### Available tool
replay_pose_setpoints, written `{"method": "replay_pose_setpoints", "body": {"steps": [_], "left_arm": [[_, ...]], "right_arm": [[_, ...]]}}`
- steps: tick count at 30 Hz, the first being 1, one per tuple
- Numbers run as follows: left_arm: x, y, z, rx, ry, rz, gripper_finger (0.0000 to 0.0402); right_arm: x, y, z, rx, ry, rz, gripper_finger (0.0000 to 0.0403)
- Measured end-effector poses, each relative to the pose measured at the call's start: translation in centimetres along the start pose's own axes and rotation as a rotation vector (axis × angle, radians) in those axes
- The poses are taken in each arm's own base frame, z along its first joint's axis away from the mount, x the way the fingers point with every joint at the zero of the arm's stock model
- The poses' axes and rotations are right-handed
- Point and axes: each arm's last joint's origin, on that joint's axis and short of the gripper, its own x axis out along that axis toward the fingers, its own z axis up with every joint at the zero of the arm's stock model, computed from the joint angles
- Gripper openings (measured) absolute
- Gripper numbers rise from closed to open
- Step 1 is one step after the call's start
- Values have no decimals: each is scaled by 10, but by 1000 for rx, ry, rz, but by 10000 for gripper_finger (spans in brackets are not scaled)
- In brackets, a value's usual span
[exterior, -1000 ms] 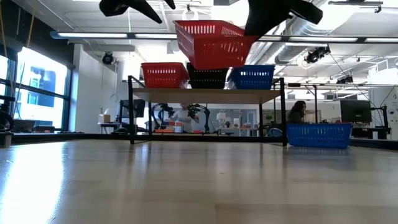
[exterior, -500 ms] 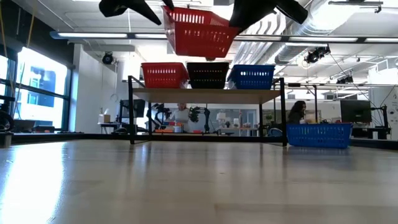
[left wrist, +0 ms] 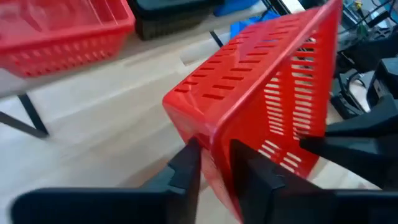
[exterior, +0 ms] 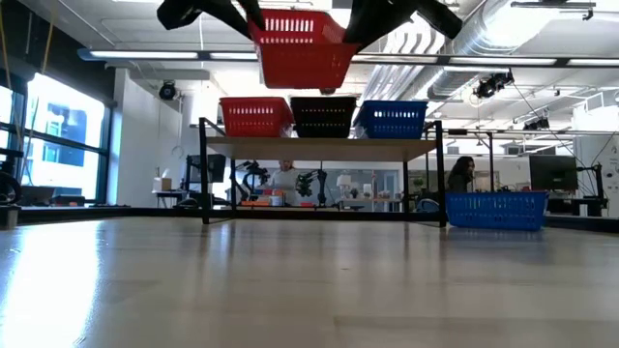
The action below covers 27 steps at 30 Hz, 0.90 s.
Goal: Stack baskets on shelf by color
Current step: Stack the red bin on top of the red bins on the shelf
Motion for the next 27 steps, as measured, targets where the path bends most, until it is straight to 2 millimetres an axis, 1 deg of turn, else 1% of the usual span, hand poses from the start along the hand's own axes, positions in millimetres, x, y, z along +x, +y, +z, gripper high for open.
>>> {"method": "replay_pose_setpoints", "body": {"steps": [4,6,10,16,21,27], "left_arm": [[0,1,1,30,-37,22,17],[0,1,2,29,-48,26,7],[0,1,2,41,-56,28,7],[2,2,4,45,-48,26,3],[0,9,15,32,-21,7,2],[-5,21,34,43,12,3,1]], "right_arm": [[3,2,4,-26,10,25,0],[4,3,5,-38,14,35,2],[6,3,7,-48,34,44,27],[7,2,9,-91,51,56,99],[-7,-4,22,-173,34,84,139],[-28,-14,42,-195,-3,123,157]]}}
